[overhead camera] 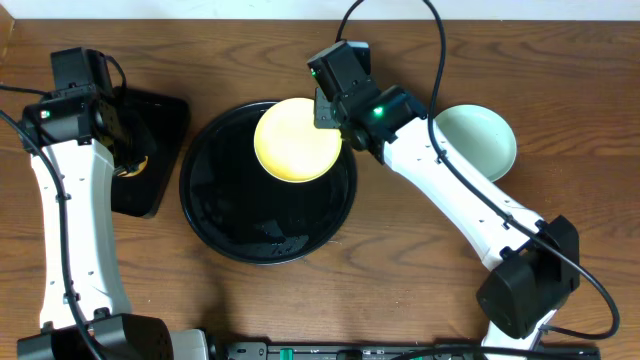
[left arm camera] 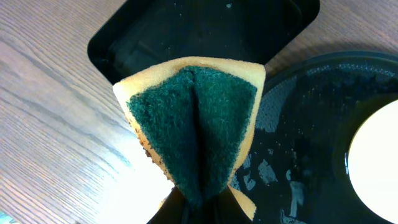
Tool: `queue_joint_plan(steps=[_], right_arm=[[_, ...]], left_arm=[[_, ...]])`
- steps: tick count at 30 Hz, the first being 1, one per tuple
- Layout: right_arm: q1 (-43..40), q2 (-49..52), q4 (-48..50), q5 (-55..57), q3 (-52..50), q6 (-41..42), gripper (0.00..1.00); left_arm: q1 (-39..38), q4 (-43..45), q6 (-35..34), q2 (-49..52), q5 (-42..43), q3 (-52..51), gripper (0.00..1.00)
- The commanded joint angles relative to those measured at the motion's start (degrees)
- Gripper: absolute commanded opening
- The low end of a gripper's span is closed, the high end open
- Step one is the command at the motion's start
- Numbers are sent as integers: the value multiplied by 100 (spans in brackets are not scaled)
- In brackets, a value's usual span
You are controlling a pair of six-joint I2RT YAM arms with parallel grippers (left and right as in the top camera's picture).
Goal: Clean dirty plates on tray and stack at the side
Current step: 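Grip the yellow plate's rim with the right gripper and tilt it up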
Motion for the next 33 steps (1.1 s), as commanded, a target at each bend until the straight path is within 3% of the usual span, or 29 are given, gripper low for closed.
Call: queue_joint_plan(steps=[1,2,5,8,9,11,12,15,19,23,26,29,33], right_arm=[[55,31,-192,90,-4,450,1],[55,31,-280,17,-7,592,2],[55,72,-551,-181,-37,848,21],[52,227,-916,-192,-125,1180,32],[50,321,-1025,-238,-188,1270,40],[50,487,-1084,-426,-326,1285,71],[52,592,-1080,-549,-409,1283,77],[70,901,-1064,-885,-573,1283,81],[149,1217,-957,-1167,-601,1285,99],[247,1294,-568,-1180,-603,1113,89],[313,1294,-195,-1226,-603,1062,92],[334,1294,24,-1244,-603,1067,88],[330,1305,83,-1241,-603,1244,94]], left_arm=[[20,-15,-46,-63,-24,-2,8],[20,-17,-46,-63,-24,-2,8],[20,-17,-46,-63,-2,-2,9],[20,-20,-46,-63,-2,-2,11],[20,-20,-46,-63,-2,-2,12],[20,-20,-46,-63,-2,-2,11],[20,-20,-46,-63,0,-2,12],[20,-31,-44,-63,111,-2,12],[20,-31,-42,-63,120,-2,12],[20,-15,-44,-63,120,-2,12],[20,-15,-44,-63,120,-2,11],[20,-15,-42,-63,120,-2,12],[20,-15,-42,-63,120,-2,12]])
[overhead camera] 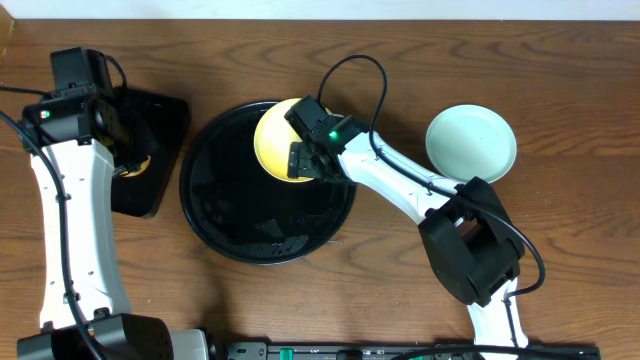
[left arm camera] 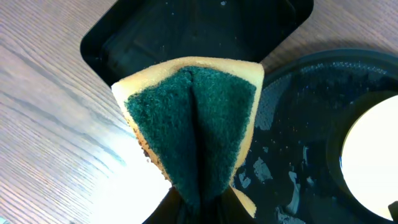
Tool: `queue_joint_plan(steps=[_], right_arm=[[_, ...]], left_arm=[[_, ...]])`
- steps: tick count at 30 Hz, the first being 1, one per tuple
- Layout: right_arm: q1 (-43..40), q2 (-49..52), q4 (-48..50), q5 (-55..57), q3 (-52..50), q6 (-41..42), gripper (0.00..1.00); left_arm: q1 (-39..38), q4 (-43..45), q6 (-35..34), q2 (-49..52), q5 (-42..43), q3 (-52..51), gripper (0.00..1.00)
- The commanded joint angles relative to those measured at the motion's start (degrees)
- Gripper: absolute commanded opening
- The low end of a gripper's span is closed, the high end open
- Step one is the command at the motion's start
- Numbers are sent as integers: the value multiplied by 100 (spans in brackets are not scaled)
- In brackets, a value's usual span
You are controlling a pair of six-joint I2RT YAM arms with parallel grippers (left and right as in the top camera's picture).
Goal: Clean dirty plates on tray and stack at the side
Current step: 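Grip the yellow plate's rim with the right gripper and tilt it up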
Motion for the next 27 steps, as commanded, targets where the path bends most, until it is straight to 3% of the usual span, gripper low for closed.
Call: queue_joint_plan(steps=[1,5,8,9,12,14,19,21,27], right_arm=[[11,-44,44,4,55,114,91],[7,52,234,4,52,111,83],[7,151,398,-2,52,114,65],[7,175,433,-4,52,114,63],[7,258,492,-4,52,133,77],[7,291,498,-2,52,136,68],[11,313,516,9,52,232,63],[4,323,531,24,52,337,55],[7,420,634,44,39,568,62]], left_arm=[[20,-13,-28,-63,-7,-2,12],[20,-20,-28,-63,-4,-2,12],[20,-37,-31,-63,-4,-2,12],[20,-39,-31,-63,-4,-2,12],[20,-39,-28,-63,-4,-2,12],[20,-39,-28,-63,-7,-2,12],[20,-39,-31,-63,-4,-2,11],[20,-44,-31,-63,-4,-2,12],[20,-79,-31,-63,-4,-2,12]])
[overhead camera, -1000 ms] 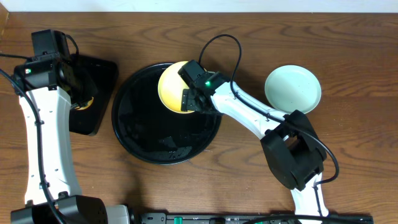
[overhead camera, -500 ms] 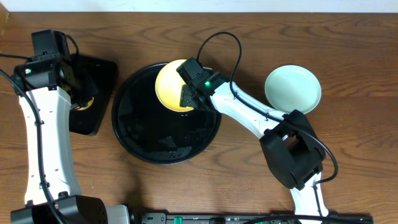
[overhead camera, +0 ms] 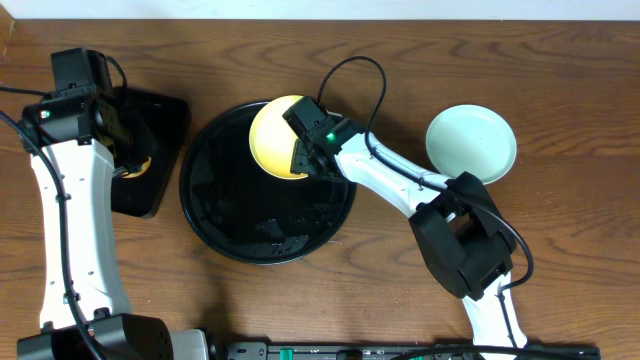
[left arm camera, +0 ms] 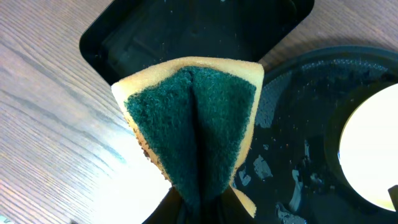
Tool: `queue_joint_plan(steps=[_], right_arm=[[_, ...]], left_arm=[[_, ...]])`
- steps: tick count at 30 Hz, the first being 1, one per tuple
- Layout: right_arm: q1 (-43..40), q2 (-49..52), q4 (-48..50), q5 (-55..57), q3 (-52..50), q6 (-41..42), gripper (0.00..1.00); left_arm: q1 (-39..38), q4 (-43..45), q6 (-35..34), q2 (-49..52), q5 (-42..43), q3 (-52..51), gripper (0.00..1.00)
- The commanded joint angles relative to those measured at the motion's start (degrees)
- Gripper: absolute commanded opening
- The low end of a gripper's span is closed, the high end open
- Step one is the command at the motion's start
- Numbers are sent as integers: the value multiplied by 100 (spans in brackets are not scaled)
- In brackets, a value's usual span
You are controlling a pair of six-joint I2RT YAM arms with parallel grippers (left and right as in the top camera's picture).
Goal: Clean dirty plates on tray and stack at the side
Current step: 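Grip the yellow plate's rim with the right gripper and tilt it up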
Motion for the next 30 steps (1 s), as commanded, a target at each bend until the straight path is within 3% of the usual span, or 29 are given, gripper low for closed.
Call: queue_joint_plan(steps=[1,4,7,12,13,16,30], right_arm=[[11,181,79,55,39,192,62],[11,264,94,55,35,337,60],[9,382,98,55,33,474,36],[-22,516,144,61,33,546,33],[-35,520,170,63,33,544,29],[-79,520,262,63,33,540,1],[-302,326,326,254,44,-907,2]], left_arm=[[20,-35,-31,-63,-9,-2,12],[20,-42,-31,-63,-9,-2,12],[20,-55,-28,-63,-11,-2,12],[20,-57,-31,-63,-9,-2,12],[20,-57,-28,-63,-9,-2,12],[20,-76,-28,-63,-9,-2,12],[20,-94,-31,-63,-11,-2,11]])
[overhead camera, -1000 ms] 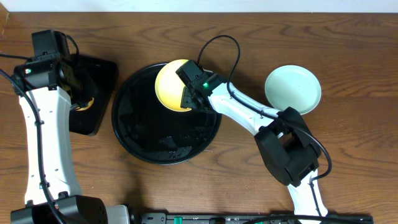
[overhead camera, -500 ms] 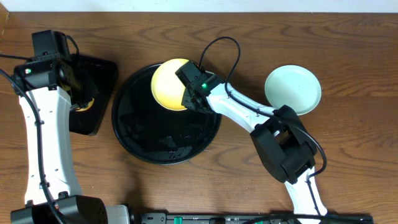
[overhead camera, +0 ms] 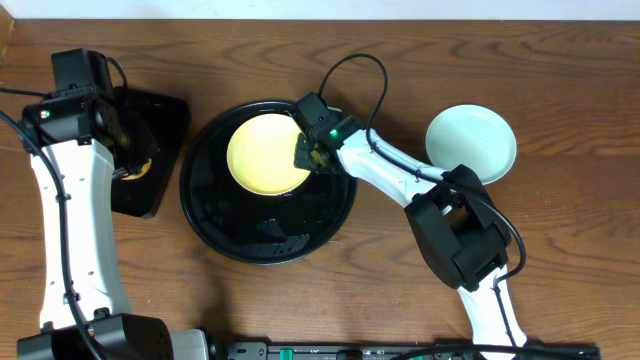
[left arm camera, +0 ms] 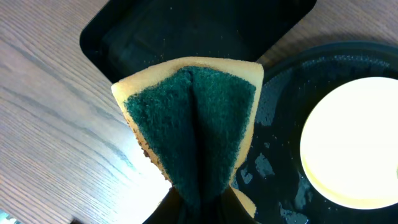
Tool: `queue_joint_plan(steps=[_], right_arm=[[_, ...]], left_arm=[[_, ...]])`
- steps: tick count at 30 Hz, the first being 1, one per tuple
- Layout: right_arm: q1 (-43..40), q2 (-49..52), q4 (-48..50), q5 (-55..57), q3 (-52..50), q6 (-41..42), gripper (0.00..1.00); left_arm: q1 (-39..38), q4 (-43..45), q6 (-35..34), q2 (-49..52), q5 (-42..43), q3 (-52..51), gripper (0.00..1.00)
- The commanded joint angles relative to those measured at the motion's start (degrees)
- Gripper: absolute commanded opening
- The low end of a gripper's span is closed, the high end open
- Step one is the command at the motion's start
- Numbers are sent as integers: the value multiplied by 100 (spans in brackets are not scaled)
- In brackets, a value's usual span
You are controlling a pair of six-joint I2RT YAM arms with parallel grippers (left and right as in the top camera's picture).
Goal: Clean dirty plates on tray and stack at the side
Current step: 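Grip the yellow plate's rim with the right gripper and tilt it up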
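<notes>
A yellow plate [overhead camera: 262,155] lies on the upper left of the round black tray [overhead camera: 250,235]; the left wrist view shows the yellow plate [left arm camera: 354,146] at its right edge. My right gripper [overhead camera: 308,152] sits at the plate's right rim, shut on it. A pale green plate [overhead camera: 472,142] rests on the table to the right. My left gripper [left arm camera: 199,208] is shut on a folded sponge [left arm camera: 196,127], green scouring side up, yellow foam round it. It hovers over the near corner of the square black container [left arm camera: 205,31], left of the tray.
The square black container [overhead camera: 160,120] stands on the wood table left of the round tray. The right arm's white links stretch from the bottom right across to the tray. Wet patches glisten on the tray floor [left arm camera: 273,174].
The yellow plate has moved left and a little down, further onto the tray, with my right gripper still at its right rim. My left gripper and the sponge have not moved.
The yellow plate was first at the tray's upper right, over its rim, with my right gripper at its edge. Then the gripper and plate stood lower over the tray, and at each later moment further left. All the while my left gripper kept the sponge beside the square container.
</notes>
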Motion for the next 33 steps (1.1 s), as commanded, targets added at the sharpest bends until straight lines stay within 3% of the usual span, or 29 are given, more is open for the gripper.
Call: queue_joint_plan(steps=[1,15,33], right_arm=[[-103,-7,-98,507,-22,-678,2],[131,-1027,-184,2026,-20,-2179,2],[577,-1132,-267,2715,267,-2800,1]], left_arm=[[20,-22,-28,-63,-13,-2,11],[20,2,-31,-63,-13,-2,10],[20,96,-31,-63,-13,-2,10]])
